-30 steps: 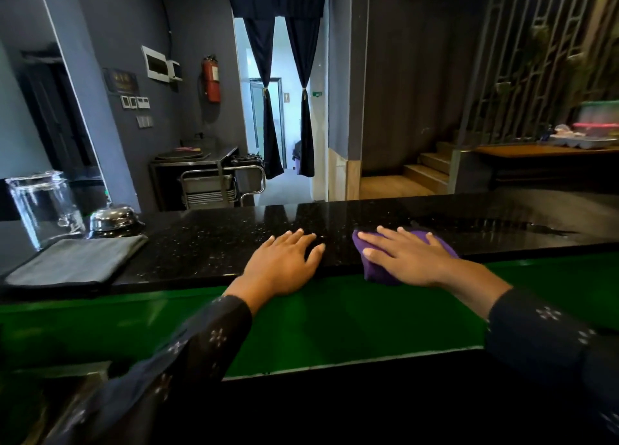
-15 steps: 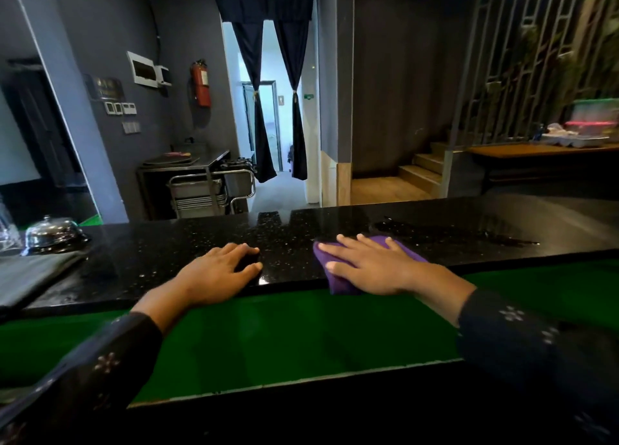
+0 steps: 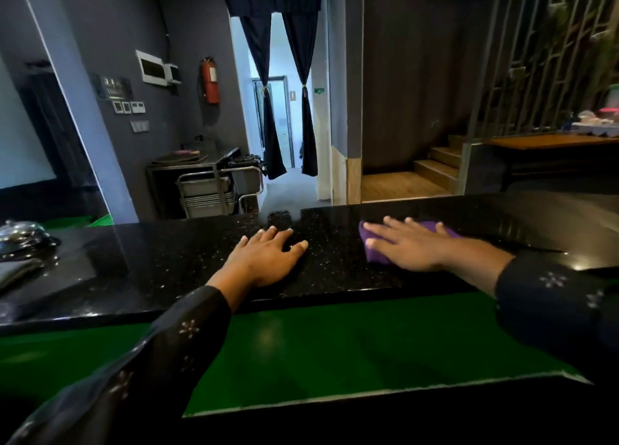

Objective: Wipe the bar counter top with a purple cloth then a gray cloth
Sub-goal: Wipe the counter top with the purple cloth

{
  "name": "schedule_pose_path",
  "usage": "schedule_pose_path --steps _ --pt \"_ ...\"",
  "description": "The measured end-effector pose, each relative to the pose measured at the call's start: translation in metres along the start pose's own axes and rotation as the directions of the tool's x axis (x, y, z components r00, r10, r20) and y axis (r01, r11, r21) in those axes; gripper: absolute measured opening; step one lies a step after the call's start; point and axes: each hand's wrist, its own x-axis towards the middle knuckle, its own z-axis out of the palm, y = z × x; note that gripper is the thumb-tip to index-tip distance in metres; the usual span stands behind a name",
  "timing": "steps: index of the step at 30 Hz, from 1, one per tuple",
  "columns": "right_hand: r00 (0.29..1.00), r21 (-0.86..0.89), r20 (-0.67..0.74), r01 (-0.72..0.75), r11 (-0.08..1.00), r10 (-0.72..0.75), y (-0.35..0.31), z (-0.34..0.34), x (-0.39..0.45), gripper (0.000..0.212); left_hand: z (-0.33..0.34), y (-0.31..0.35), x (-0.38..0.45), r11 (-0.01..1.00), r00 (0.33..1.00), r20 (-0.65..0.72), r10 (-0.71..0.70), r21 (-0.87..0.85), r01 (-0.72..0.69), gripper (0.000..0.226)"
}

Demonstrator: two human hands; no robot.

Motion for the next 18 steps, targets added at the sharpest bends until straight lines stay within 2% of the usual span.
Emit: schedule_pose_path --steps 3,7,11,14,16,18 --pt "0.996 0.026 0.023 -0.084 0.996 0.084 0.004 -0.012 0.046 0.059 0.000 0.001 0.004 1.000 1.000 -0.006 -0.008 0.002 0.008 0.067" --pt "0.991 0.025 0.009 -0.131 0.991 0.131 -0.029 -0.017 0.104 0.067 0.001 0.001 0.004 1.000 1.000 -0.006 -0.001 -0.016 0.001 0.065" --pt "0.998 -0.025 0.016 0.058 0.998 -0.058 -0.083 -0.009 0.119 0.067 -0.002 0.001 0.008 1.000 1.000 0.003 -0.003 -0.028 0.003 0.059" --pt "0.985 -0.037 0.059 0.165 0.986 -0.163 -0.090 -0.008 0.119 0.065 -0.002 0.000 0.008 1.000 1.000 0.003 -0.022 -0.019 0.022 0.063" --pt "0.983 -0.016 0.066 0.173 0.985 -0.171 -0.073 -0.012 0.120 0.064 -0.003 0.000 0.005 1.000 1.000 0.016 -0.017 -0.016 0.017 0.065" --pt "0.995 0.047 0.032 0.097 0.994 -0.099 -0.044 -0.018 0.120 0.065 -0.004 0.000 0.003 1.000 1.000 0.014 -0.010 -0.022 0.010 0.066"
